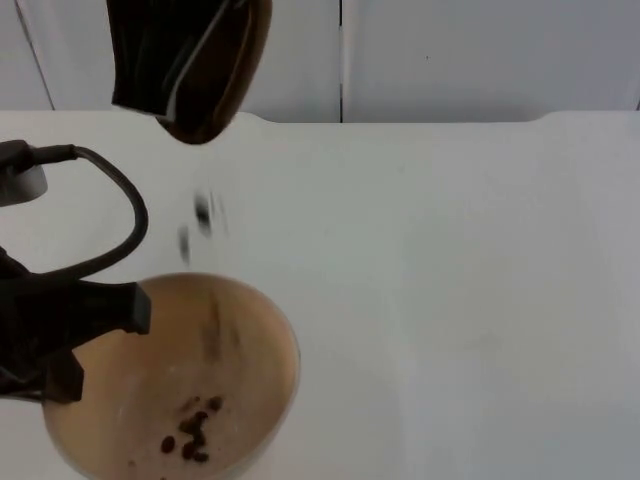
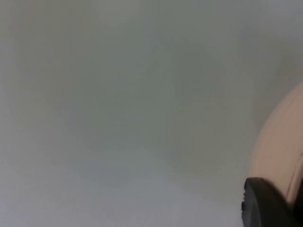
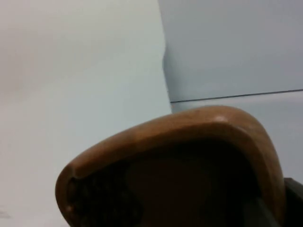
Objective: Pick up the bowl with the left hand and pour the coffee beans from the cup into the bowl with the right hand.
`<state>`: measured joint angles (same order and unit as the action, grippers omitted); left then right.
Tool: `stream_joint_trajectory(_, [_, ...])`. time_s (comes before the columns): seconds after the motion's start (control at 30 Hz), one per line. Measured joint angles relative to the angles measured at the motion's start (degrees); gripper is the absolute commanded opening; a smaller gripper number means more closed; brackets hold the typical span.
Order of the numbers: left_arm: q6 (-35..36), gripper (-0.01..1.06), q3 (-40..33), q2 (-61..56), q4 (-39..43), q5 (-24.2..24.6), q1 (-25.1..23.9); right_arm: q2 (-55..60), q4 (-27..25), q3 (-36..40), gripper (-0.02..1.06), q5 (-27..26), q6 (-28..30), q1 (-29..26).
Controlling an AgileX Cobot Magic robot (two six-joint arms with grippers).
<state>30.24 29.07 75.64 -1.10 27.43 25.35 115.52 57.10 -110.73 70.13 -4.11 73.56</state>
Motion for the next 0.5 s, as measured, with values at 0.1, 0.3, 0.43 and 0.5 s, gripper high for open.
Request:
stream_joint_trajectory(0.1, [0.0, 0.0, 0.0, 0.0, 0.0, 0.0, 0.0, 0.0, 1.18, 0.0, 0.0, 0.0, -0.51, 0.79])
stream_joint_trajectory(0.3, [0.0, 0.0, 0.0, 0.0, 0.0, -0.04, 0.0, 0.0, 2.74, 0.0, 0.0, 0.0, -0.94, 2.46])
stream_joint_trajectory(0.43, [0.0, 0.0, 0.0, 0.0, 0.0, -0.04, 0.0, 0.0, 3.98, 0.0, 0.0, 0.0, -1.06, 2.73])
stream_joint_trajectory(0.5, [0.0, 0.0, 0.0, 0.0, 0.0, -0.04, 0.0, 0.0, 4.84, 0.0, 0.0, 0.0, -1.19, 3.09])
